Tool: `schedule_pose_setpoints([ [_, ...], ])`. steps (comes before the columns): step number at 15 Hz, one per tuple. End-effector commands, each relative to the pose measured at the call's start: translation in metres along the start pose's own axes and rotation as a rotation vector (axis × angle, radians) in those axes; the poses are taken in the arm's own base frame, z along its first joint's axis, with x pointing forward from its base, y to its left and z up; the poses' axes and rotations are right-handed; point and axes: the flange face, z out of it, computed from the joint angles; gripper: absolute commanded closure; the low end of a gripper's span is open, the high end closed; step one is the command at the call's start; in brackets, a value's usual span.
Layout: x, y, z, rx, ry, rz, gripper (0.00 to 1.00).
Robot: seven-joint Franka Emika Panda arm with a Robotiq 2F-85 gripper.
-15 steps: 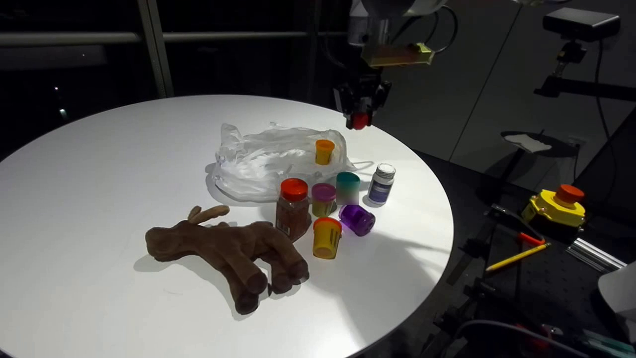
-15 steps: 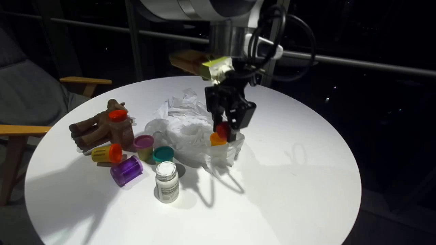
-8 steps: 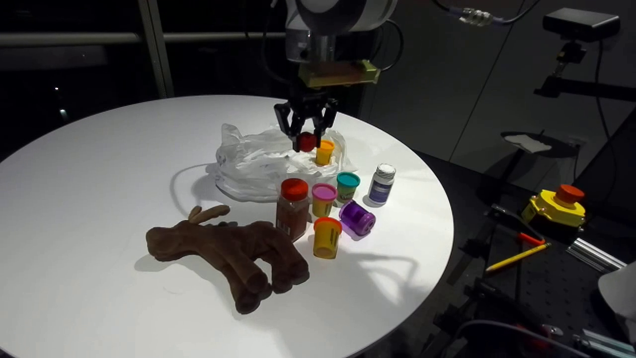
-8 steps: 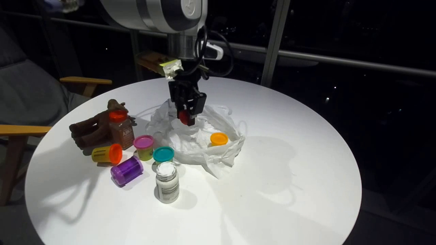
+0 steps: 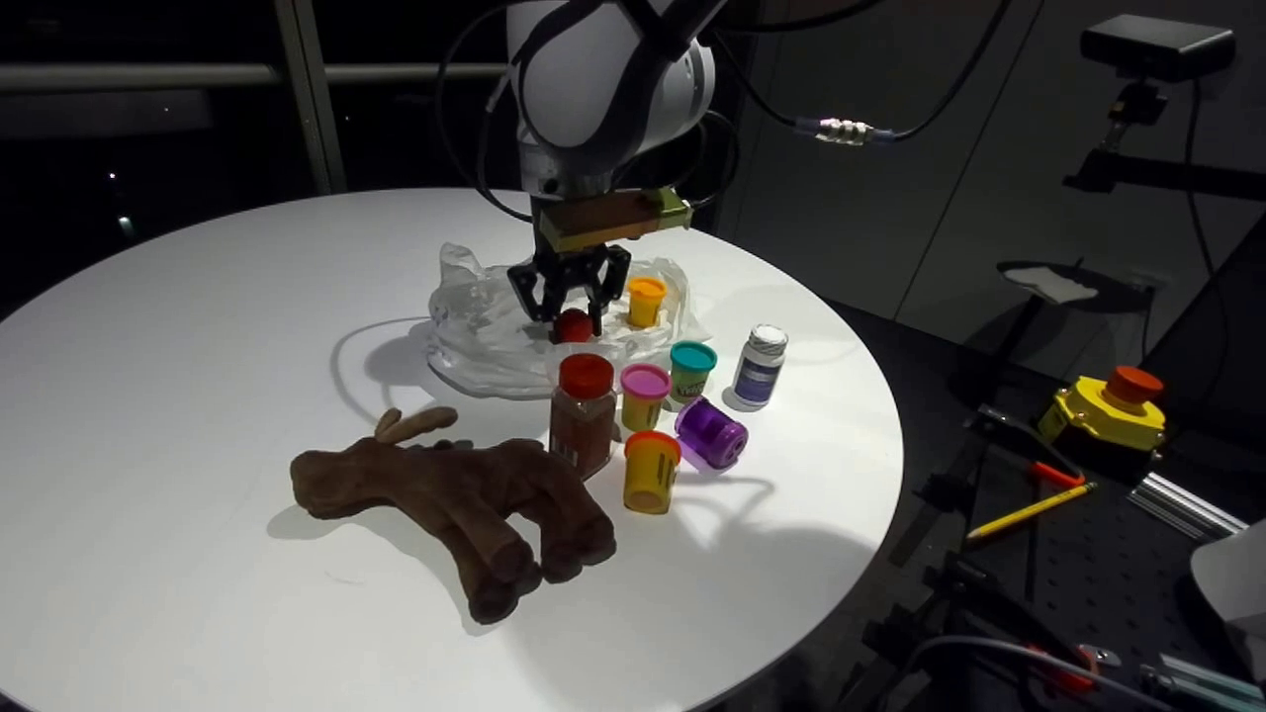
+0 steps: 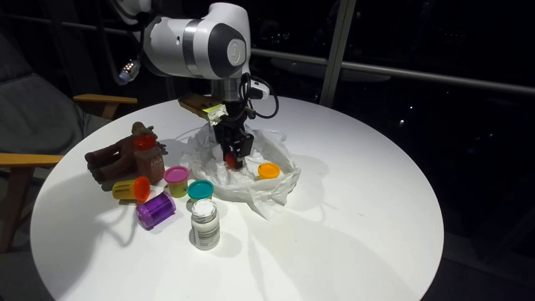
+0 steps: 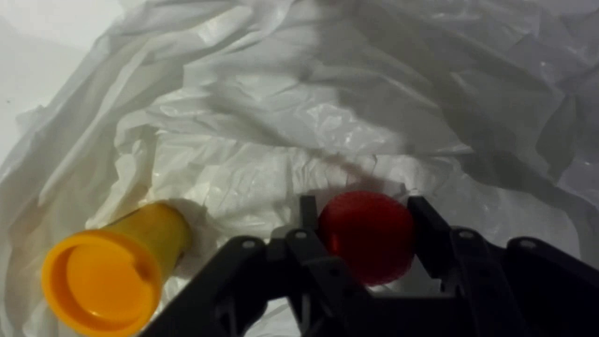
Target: Put all the contents in the white plastic bag
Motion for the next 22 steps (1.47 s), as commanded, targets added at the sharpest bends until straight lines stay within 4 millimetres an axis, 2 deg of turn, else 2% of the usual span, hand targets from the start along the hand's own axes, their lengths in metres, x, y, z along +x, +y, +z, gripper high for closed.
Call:
schedule_pose_setpoints([
  [1,0.021,0.007,-0.022,0.004,0.043,0.018,0.28],
  [5,0.015,0.031,-0.076,0.020,0.055,0.019,0.00],
  [6,0.012,0.036,-0.091,0.028,0.056,0.017,0.00],
  [9,-0.014,0.054,-0.133,0.045,0.016,0.004,0.00],
  [13,-0.065,0.096,-0.168,0.019,-0.036,-0.044,0.00],
  [15,-0.095,0.116,-0.178,0.018,-0.085,-0.120,0.00],
  [17,-0.129,0.133,-0.180,0.046,-0.104,-0.219,0.00],
  [19,-0.156,0.142,-0.172,0.079,-0.086,-0.273,0.00],
  [22,-0.191,0.147,-0.145,0.096,-0.049,-0.300,0.00],
])
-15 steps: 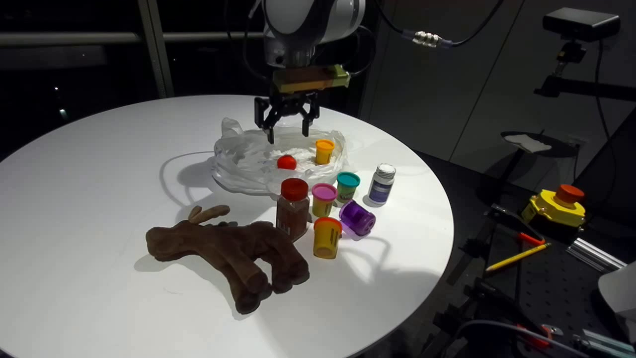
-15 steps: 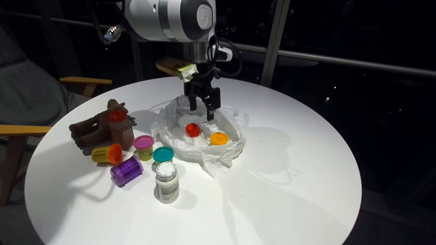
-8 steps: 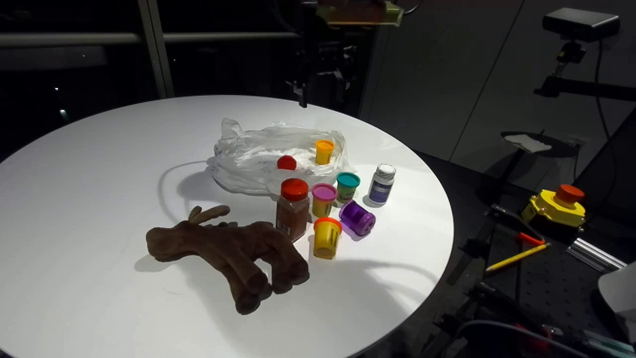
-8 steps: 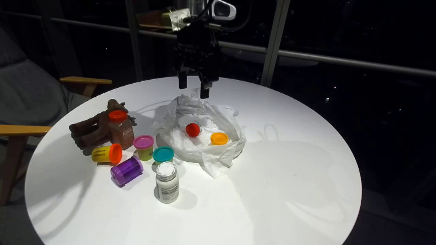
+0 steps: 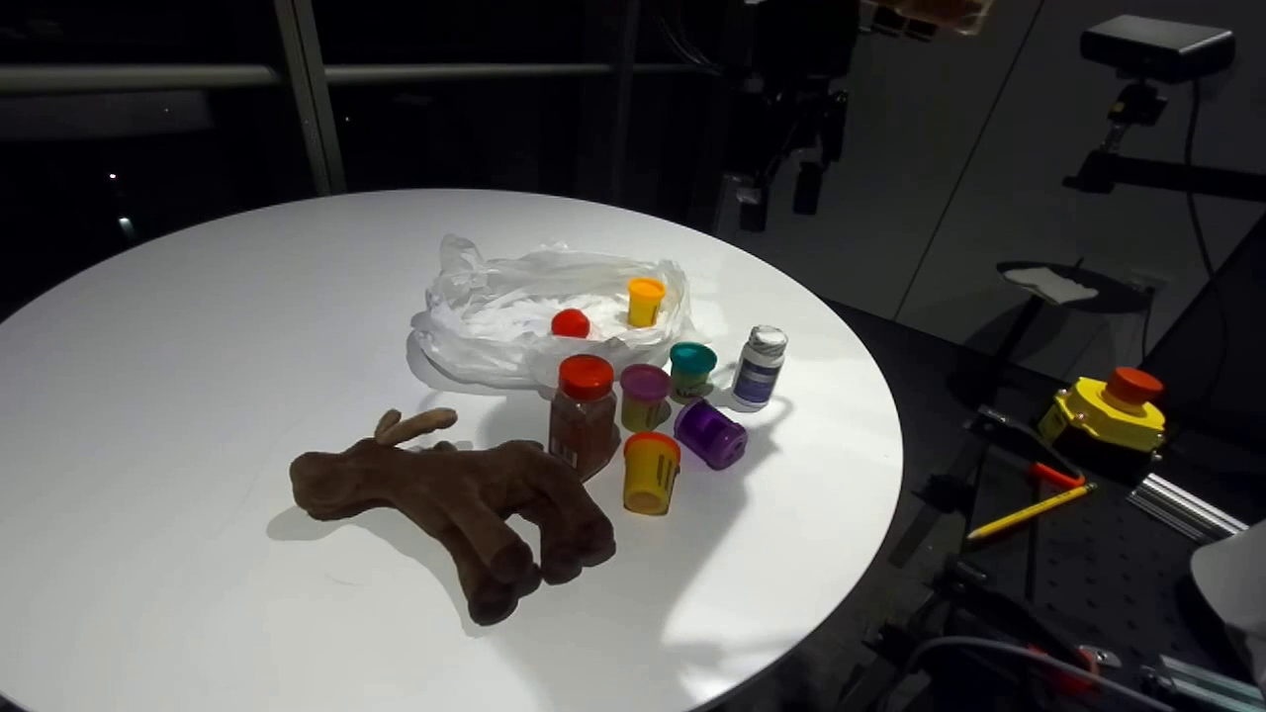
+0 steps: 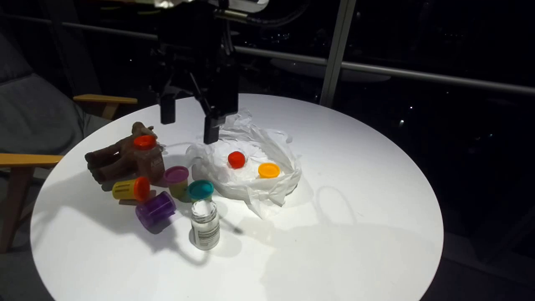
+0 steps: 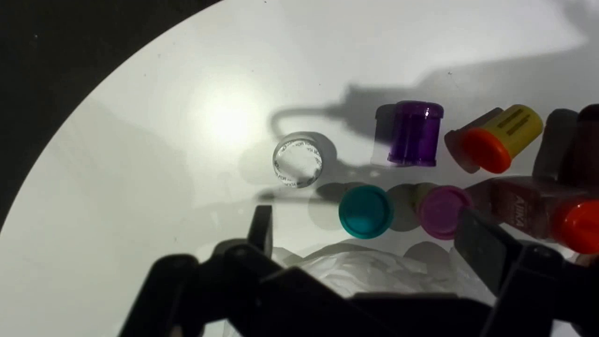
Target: Put all the contents in the white plastic bag
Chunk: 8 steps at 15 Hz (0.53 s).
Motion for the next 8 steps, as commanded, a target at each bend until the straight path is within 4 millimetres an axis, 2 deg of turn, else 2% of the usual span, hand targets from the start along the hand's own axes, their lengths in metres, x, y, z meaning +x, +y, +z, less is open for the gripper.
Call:
schedule_pose_setpoints([
  [1,-0.047,-0.003,0.030,0.014,0.078,-0.045,0.00],
  [5,-0.066,-0.013,0.072,-0.003,0.126,-0.069,0.00],
  [8,-0.072,-0.015,0.092,-0.017,0.153,-0.082,0.00],
])
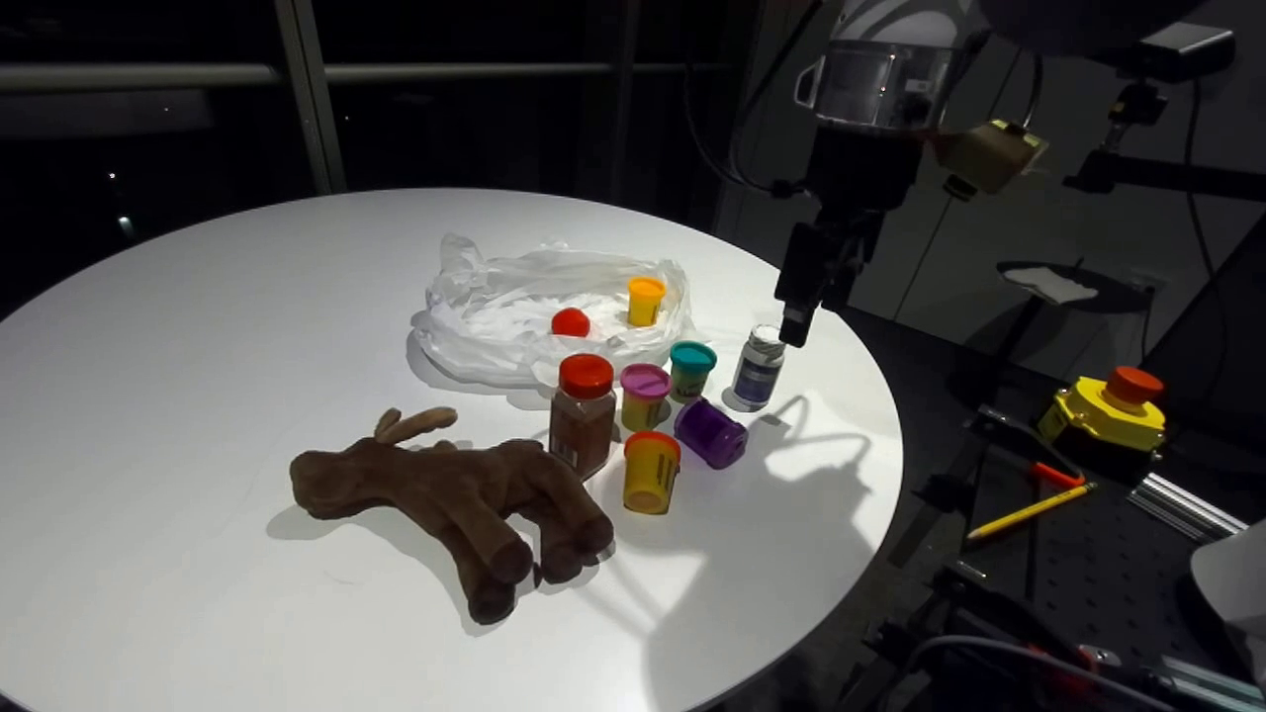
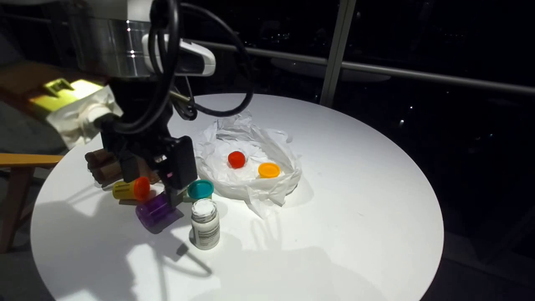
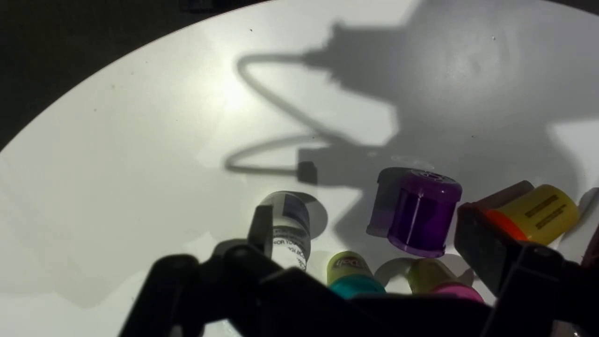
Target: Put all the contents in the white plastic bag
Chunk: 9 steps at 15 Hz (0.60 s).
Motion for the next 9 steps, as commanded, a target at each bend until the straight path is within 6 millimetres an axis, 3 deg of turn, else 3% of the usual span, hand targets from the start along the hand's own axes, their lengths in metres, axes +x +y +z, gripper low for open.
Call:
schedule_pose_setpoints([
  [1,-0.007,-0.001,0.014,-0.026,0.061,-0.009,0.00],
  [9,0.006,0.013,0.036,-0.069,0.083,0.029,0.00],
])
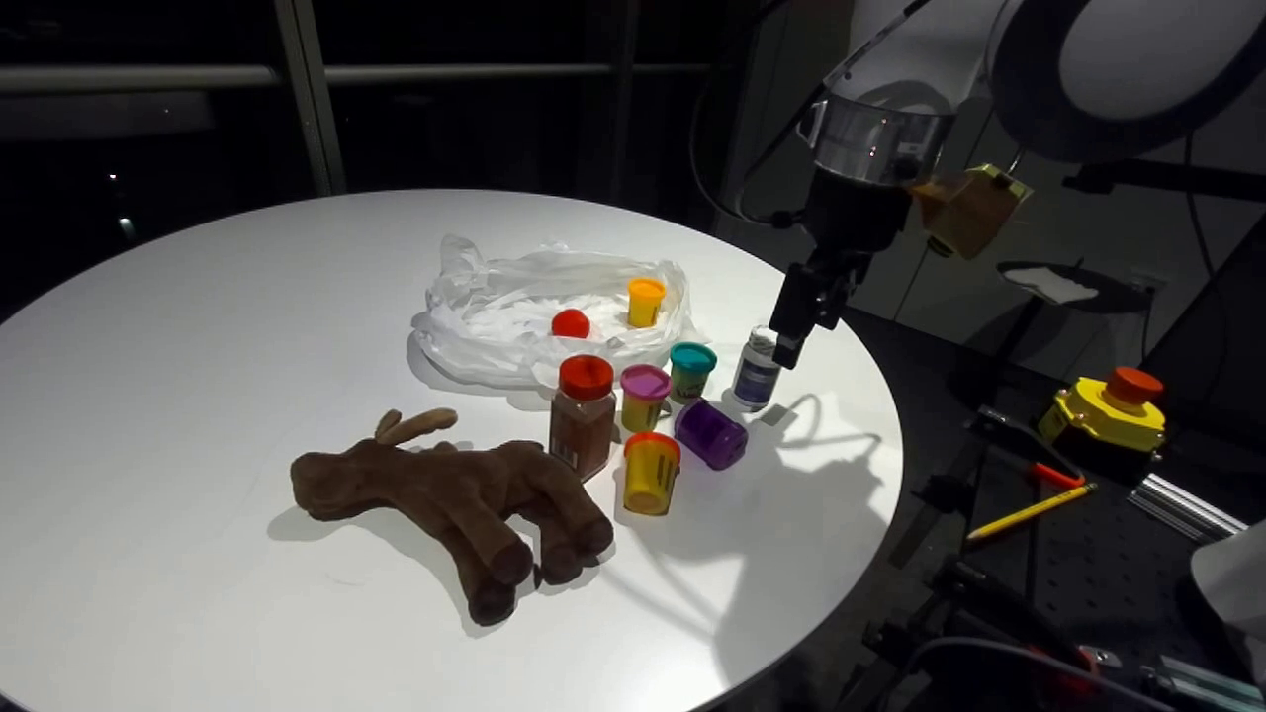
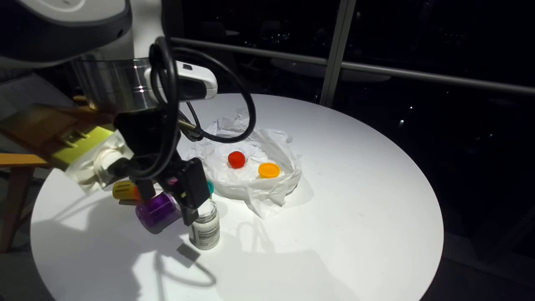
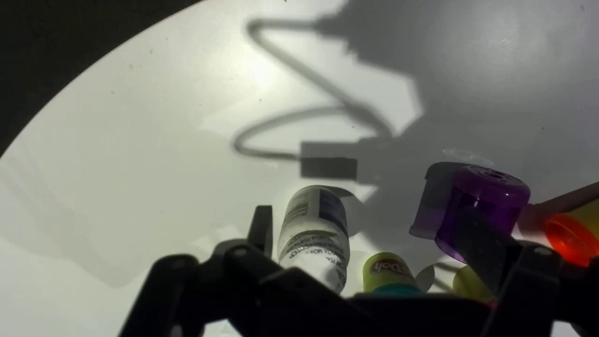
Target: Put all the contents in the white plastic bag
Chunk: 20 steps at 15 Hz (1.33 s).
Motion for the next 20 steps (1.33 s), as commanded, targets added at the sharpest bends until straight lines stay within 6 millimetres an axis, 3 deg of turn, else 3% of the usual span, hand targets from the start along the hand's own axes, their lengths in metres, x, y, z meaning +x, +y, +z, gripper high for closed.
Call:
schedule_pose_setpoints([
  [1,0.010,0.005,0.011,-0.001,0.001,0.036,0.00],
  [7,0.029,0.007,0.027,0.008,-0.022,0.072,0.00],
  [14,0.050,0.024,0.037,-0.008,-0.024,0.121,0.00],
  [15,0.052,0.026,0.038,-0.007,-0.025,0.128,0.24],
  [17,0.055,0.028,0.040,-0.010,-0.023,0.137,0.33],
  [20,0.056,0.029,0.039,-0.010,-0.029,0.145,0.60],
])
